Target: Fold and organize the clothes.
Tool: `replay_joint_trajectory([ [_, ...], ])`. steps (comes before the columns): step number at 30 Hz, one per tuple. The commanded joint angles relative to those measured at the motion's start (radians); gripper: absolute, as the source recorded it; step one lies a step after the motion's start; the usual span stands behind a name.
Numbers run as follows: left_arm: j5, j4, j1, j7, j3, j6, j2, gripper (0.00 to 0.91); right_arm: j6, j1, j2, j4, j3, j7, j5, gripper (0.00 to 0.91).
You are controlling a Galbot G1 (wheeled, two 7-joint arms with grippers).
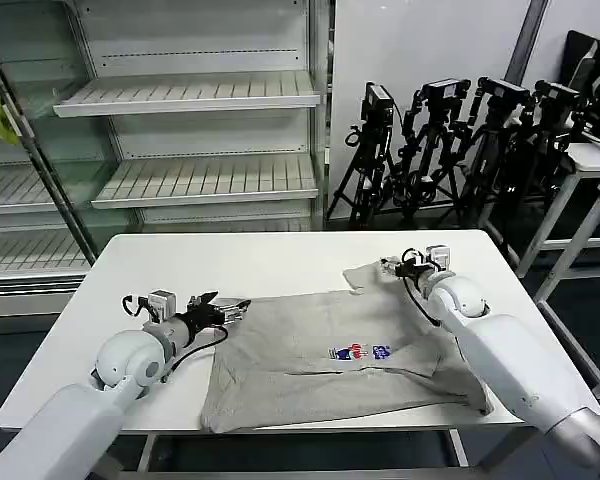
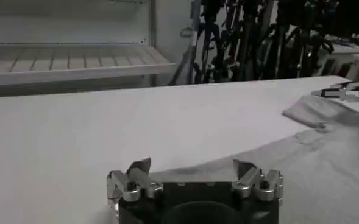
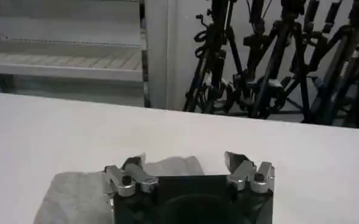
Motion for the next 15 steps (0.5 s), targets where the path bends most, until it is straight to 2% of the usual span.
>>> replay_joint_trajectory([
  [1, 0.028, 0.048, -0.014, 0.010, 0.009, -0.003, -0.005, 0.907, 0.001, 0.026, 0.037, -0.090, -0.007, -0.012, -0.052, 0.907],
  [15, 0.082, 0.107, -0.006, 0.040, 0.009, -0.023, -0.027, 0.907, 0.014, 0.018, 0.075, -0.160, 0.015, -0.034, -0.117, 0.907],
])
